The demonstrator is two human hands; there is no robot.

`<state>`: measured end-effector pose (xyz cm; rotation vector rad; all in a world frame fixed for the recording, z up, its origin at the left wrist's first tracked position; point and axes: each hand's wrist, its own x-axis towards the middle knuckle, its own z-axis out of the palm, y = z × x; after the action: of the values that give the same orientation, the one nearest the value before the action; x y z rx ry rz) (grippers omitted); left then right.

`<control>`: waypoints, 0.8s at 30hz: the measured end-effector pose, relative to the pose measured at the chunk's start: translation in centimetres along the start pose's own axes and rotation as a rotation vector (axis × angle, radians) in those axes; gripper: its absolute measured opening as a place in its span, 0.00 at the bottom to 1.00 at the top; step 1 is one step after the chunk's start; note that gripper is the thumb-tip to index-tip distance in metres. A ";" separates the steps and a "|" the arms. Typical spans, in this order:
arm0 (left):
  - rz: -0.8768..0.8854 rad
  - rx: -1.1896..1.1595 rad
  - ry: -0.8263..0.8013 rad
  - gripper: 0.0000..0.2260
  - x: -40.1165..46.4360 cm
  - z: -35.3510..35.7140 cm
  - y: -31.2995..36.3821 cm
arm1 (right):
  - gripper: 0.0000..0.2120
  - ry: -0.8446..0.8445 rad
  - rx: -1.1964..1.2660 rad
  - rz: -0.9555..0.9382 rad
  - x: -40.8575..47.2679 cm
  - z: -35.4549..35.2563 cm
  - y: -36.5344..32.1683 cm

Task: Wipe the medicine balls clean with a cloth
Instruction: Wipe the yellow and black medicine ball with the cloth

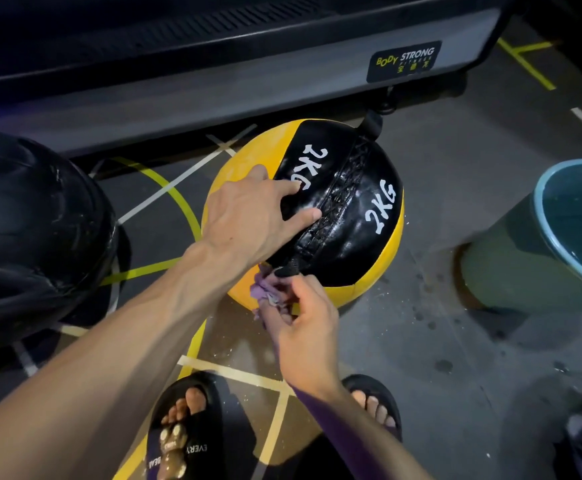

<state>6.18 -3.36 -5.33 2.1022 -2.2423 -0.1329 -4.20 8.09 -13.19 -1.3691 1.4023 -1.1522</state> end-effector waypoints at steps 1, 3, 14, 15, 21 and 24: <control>0.000 -0.016 -0.002 0.31 0.1 0.1 -0.2 | 0.13 -0.017 -0.021 -0.021 -0.1 -0.1 0.1; -0.004 -0.062 -0.009 0.31 0.4 0.1 -0.7 | 0.12 0.007 -0.112 -0.040 -0.7 -1.6 0.6; 0.004 -0.067 0.025 0.30 0.9 0.3 -0.8 | 0.14 0.176 -0.086 -0.035 1.0 -2.5 -0.7; -0.003 -0.086 0.029 0.30 0.9 0.3 -1.3 | 0.14 0.167 -0.098 -0.047 1.1 -2.3 -0.7; -0.008 -0.109 0.029 0.31 0.9 0.3 -1.4 | 0.17 0.123 -0.195 -0.130 0.4 -2.5 -0.8; -0.012 -0.096 0.036 0.30 0.7 0.0 -1.2 | 0.19 0.109 -0.204 -0.138 -0.2 -2.4 -0.4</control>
<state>7.37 -4.12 -5.50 2.0523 -2.1582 -0.1978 -6.46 8.45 -12.28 -1.5874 1.5580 -1.2145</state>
